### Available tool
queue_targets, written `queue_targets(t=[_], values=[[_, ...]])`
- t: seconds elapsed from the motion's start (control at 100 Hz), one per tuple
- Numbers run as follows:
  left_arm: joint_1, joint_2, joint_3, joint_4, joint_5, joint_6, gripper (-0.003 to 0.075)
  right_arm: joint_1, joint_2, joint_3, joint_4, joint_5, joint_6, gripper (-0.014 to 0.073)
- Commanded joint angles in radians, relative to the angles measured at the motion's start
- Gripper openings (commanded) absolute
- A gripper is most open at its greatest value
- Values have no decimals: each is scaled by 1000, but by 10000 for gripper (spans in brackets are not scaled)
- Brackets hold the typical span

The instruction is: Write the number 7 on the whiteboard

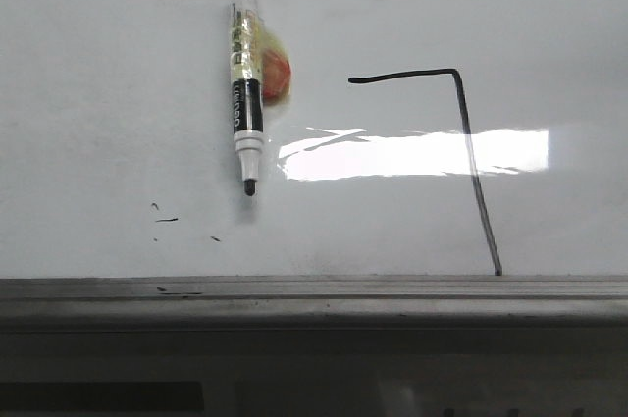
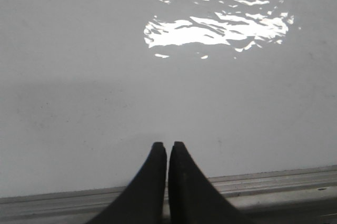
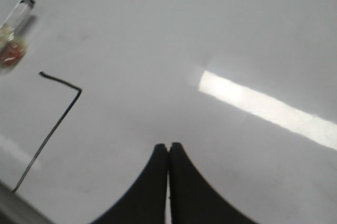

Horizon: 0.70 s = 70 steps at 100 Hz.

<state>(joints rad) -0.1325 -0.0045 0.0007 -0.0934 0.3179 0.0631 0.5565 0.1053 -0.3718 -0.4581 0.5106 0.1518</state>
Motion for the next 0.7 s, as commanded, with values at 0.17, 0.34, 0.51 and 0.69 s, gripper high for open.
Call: queue_targets(t=[0.17,0.34,0.51,0.69], values=[[-6,-28,23,-1,-77,-13,-20,-399,-20,207,225,-428,4,-44],[-6,-28,23,-1,-77,-13,-20,-523,-89,385,312,-462,-12,-44],[-6,-28,23,-1,-77,-13,-20,-544,-131,397,452,-269,-186,-44],[-6,-28,23,-1,-77,-13,-20,-544,-131,397,452,-192,-271,-44]])
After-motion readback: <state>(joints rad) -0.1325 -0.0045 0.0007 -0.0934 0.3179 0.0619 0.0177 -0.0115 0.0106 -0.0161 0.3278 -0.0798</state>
